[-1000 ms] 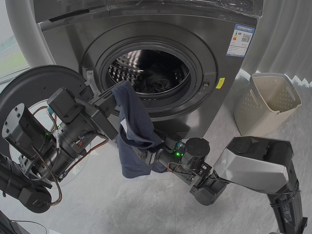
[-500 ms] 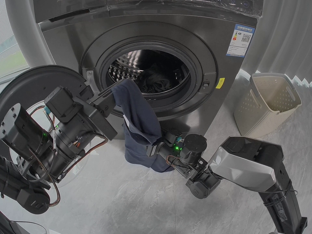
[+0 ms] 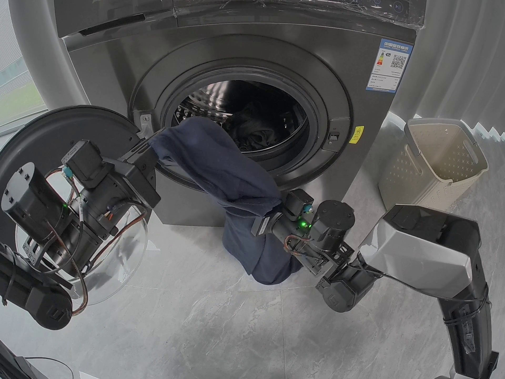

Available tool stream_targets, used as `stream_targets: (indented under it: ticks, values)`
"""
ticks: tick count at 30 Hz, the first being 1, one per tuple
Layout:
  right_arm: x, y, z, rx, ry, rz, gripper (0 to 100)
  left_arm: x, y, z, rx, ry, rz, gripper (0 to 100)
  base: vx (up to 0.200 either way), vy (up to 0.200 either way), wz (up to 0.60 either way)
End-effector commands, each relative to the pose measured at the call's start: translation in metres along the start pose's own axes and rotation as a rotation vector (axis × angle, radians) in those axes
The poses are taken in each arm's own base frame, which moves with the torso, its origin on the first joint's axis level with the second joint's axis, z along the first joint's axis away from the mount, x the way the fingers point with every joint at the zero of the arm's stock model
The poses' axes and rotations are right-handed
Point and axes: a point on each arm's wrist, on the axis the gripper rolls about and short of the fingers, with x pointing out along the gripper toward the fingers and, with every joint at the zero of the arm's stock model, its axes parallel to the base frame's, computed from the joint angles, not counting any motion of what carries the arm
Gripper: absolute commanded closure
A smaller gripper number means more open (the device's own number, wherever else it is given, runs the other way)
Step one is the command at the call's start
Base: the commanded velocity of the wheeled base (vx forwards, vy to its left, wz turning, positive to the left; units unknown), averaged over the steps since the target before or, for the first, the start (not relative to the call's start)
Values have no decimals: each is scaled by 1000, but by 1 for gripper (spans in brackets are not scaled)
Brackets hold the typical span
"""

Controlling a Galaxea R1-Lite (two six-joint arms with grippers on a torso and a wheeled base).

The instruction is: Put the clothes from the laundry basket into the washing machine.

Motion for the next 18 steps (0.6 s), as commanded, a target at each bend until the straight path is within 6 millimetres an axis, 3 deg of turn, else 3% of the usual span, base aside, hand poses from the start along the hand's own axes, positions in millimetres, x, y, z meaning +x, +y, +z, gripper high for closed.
stream_targets:
  ticks: [1,7,12,14,18]
  values:
    - [-4,-4,31,1,-52,-35,100,-3,24,-21,43,81,86,100,0,0,0]
    - [-14,-4,37,4,-30,-40,100,-13,30,-45,66,188,111,100,0,0,0]
    - [-23,3,39,5,-1,-25,100,-29,34,-84,69,371,68,100,0,0,0]
    - [-24,5,39,6,0,-22,100,-32,35,-89,69,398,58,100,0,0,0]
    - [-24,19,40,18,-3,7,100,-47,33,-112,58,527,14,100,0,0,0]
